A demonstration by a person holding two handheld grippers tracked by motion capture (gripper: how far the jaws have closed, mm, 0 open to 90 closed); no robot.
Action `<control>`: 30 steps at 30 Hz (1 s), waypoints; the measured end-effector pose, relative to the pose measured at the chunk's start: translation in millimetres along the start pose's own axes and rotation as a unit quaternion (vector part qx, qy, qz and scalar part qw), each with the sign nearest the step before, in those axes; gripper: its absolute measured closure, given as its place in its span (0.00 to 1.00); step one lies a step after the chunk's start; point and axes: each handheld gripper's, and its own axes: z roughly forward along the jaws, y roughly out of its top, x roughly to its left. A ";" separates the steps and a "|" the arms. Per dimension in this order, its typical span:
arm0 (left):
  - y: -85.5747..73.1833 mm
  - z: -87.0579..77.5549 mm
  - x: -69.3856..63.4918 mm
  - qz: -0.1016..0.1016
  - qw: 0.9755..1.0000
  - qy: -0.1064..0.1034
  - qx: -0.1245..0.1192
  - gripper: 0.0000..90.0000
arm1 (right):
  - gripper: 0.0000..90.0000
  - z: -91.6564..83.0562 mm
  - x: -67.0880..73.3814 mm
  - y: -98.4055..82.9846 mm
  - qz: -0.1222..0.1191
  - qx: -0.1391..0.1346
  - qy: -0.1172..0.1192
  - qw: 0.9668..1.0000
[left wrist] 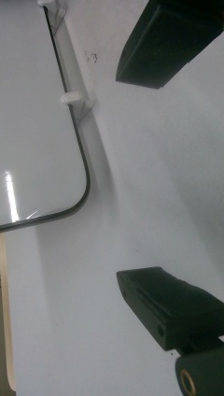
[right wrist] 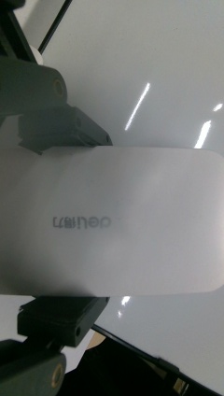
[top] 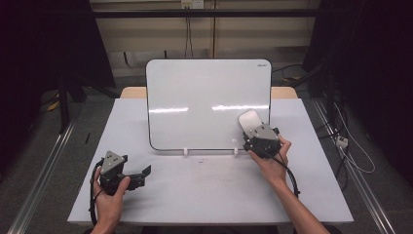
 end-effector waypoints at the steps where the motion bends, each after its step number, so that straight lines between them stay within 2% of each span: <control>1: 0.4 0.1 -0.3 0.004 1.000 0.001 0.003 0.06 | 0.34 -0.1 -0.8 0.1 0.002 0.001 0.004 1.000; 2: 0.3 0.6 -0.9 0.003 1.000 -0.001 0.002 0.06 | 0.33 -0.4 -2.3 0.1 0.007 0.001 0.010 1.000; 6: 1.9 -0.6 -3.8 0.023 1.000 0.006 -0.001 0.06 | 0.25 -3.4 -7.3 0.0 0.025 0.007 0.031 0.999; 8: 2.1 -2.2 -4.4 0.029 1.000 0.007 -0.004 0.06 | 0.19 -5.3 -10.0 0.0 0.039 0.011 0.052 0.998; 12: -1.0 -1.7 -0.7 0.013 1.000 -0.004 0.001 0.06 | 0.11 -10.0 -13.3 1.1 0.060 0.006 0.065 0.996; 13: -1.5 -1.9 -0.5 0.006 1.000 -0.010 0.000 0.06 | 0.11 -11.9 -14.3 1.7 0.069 0.004 0.072 0.995; 15: -0.5 -2.7 -1.7 0.016 1.000 -0.009 0.001 0.06 | 0.09 -14.8 -15.6 2.4 0.081 0.005 0.084 0.993; 18: 0.4 -2.8 -2.3 0.015 1.000 -0.010 0.000 0.06 | 0.07 -17.3 -16.9 0.9 0.087 0.014 0.099 0.991; 21: 0.0 -1.9 -0.8 0.011 1.000 -0.007 -0.004 0.06 | 0.07 -19.1 -18.2 -2.5 0.092 0.026 0.103 0.990; 25: 1.5 -1.0 0.1 0.014 1.000 -0.005 -0.001 0.06 | 0.08 -25.7 -25.2 -10.2 0.119 0.032 0.123 0.985; 28: 1.3 0.2 -0.9 0.011 1.000 -0.008 -0.003 0.06 | 0.09 -32.6 -30.3 -17.7 0.131 0.034 0.129 0.982; 30: 1.9 0.2 -1.2 0.013 1.000 -0.008 -0.004 0.06 | 0.09 -37.2 -32.7 -21.9 0.131 0.035 0.127 0.983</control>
